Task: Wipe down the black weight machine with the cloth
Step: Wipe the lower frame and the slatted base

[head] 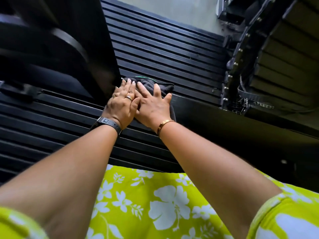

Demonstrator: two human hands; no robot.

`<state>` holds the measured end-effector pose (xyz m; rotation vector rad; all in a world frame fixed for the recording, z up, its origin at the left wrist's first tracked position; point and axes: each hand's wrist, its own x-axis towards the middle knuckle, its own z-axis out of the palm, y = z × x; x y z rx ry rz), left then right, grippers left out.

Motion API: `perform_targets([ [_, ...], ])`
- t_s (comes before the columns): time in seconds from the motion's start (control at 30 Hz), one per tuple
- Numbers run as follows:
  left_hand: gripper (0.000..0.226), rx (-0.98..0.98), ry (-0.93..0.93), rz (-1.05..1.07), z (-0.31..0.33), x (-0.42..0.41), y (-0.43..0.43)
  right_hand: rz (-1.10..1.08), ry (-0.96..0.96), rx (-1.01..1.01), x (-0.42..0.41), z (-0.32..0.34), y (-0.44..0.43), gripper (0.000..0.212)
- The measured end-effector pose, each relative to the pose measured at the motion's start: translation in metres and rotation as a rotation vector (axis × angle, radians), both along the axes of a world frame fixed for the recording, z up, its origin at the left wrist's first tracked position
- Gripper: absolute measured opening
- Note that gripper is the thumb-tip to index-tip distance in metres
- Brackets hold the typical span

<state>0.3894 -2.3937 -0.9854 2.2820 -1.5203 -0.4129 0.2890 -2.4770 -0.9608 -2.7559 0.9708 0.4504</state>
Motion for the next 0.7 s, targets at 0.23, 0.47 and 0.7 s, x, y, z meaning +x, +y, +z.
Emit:
perform_targets([
  [0.23, 0.061, 0.103, -0.102, -0.116, 0.007, -0.034, -0.044, -0.488, -0.033, -0.074, -0.101, 0.001, -0.046, 0.058],
  [0.47, 0.057, 0.157, -0.263, -0.400, 0.011, -0.085, -0.088, -0.981, 0.001, -0.199, -0.230, -0.002, -0.080, 0.058],
  [0.7, 0.058, 0.142, -0.276, -0.576, -0.002, -0.128, -0.111, -1.081, 0.028, -0.263, -0.229, -0.014, -0.080, 0.066],
])
